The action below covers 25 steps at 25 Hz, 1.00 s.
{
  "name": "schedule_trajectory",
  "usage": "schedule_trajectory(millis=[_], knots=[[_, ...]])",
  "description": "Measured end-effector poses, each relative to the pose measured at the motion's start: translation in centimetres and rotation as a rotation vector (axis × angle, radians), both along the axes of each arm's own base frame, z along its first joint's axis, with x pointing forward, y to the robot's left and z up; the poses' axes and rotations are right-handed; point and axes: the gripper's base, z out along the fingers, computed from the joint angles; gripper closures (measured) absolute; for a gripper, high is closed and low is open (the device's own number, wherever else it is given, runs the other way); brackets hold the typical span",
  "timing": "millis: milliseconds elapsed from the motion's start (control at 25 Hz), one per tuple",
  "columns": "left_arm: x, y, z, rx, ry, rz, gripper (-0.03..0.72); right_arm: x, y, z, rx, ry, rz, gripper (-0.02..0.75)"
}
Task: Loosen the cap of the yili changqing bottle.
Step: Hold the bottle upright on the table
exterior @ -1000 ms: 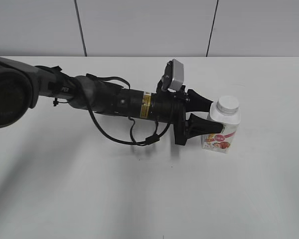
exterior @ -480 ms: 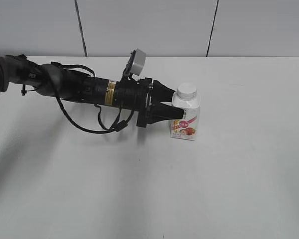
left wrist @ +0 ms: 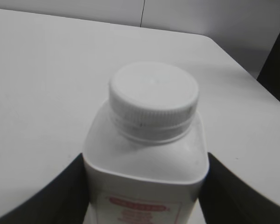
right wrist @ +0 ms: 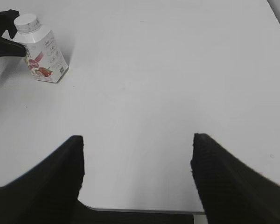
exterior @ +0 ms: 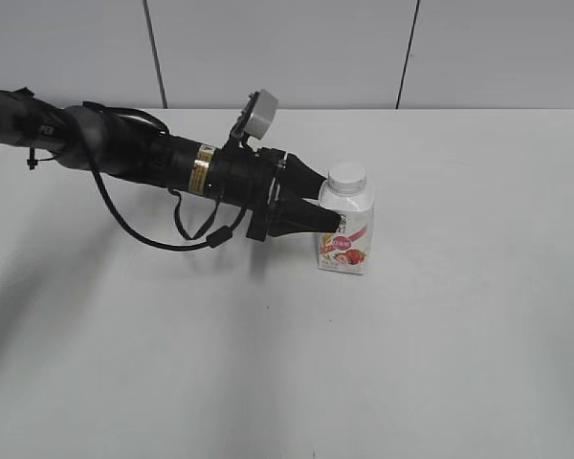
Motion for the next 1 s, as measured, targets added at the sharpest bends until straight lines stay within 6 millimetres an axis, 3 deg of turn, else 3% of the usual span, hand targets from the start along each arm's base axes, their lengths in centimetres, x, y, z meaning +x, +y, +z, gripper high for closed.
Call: schedule_trajectory(millis=[600,1000], knots=[[0.6,1.7,0.9,0.032,-0.011,0.023,0.269,0.0,0.0,0.0,0.000,0.000,0.000,0.172],[-0.4,-0.9,1.2,0.034,-0.045,0.000,0.270,0.0,0.0,0.0,0.000,0.000,0.000,0.172]])
